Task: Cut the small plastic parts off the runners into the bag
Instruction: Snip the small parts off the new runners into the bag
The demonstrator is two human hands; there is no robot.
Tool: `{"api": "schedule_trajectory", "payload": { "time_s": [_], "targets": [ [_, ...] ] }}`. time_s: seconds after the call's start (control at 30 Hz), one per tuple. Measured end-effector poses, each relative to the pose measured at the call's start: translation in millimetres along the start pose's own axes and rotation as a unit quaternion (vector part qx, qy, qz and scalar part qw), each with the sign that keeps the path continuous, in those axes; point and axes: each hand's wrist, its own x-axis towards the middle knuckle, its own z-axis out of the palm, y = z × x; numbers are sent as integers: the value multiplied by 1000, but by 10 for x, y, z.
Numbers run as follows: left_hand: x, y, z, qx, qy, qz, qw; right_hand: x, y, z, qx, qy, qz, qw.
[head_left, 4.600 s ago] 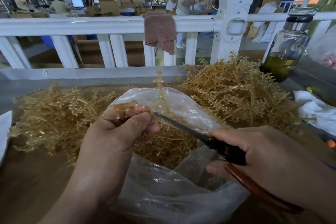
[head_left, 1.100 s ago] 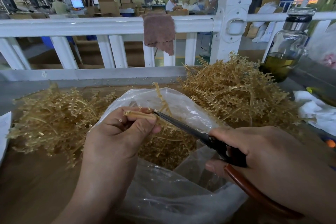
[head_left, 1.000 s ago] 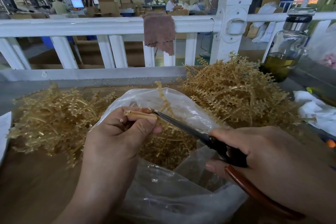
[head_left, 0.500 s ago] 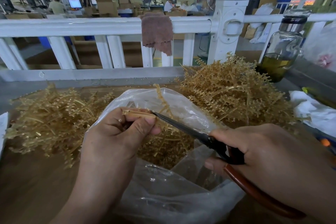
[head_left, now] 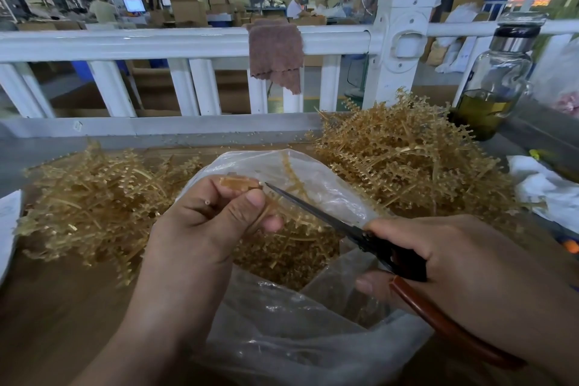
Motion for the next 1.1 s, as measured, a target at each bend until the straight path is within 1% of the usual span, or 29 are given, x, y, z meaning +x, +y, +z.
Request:
{"api": "schedule_trajectory", "payload": {
  "time_s": [0.1, 0.33, 0.53, 0.77, 0.93, 1.1],
  "targets": [
    [29, -23, -26, -39, -18, -6, 999, -6, -13, -9, -4, -3, 5, 1000],
    [42, -54, -27, -46, -29, -9, 998, -22, -25, -39, -28, 2, 3, 1000],
    [40, -65, -27, -45, -29, -9, 999, -30, -54, -40, -21, 5, -1, 1000],
    [18, -21, 14, -43, -20, -6, 999, -24, -82, -45, -16, 22, 4, 1000],
    [3, 5, 44, -58, -4, -13, 998, -21, -62, -43, -21, 7, 7, 1000],
    [-7, 0, 53, -42, 5, -6, 999, -23, -48, -52, -28, 14, 0, 1000]
  ]
}}
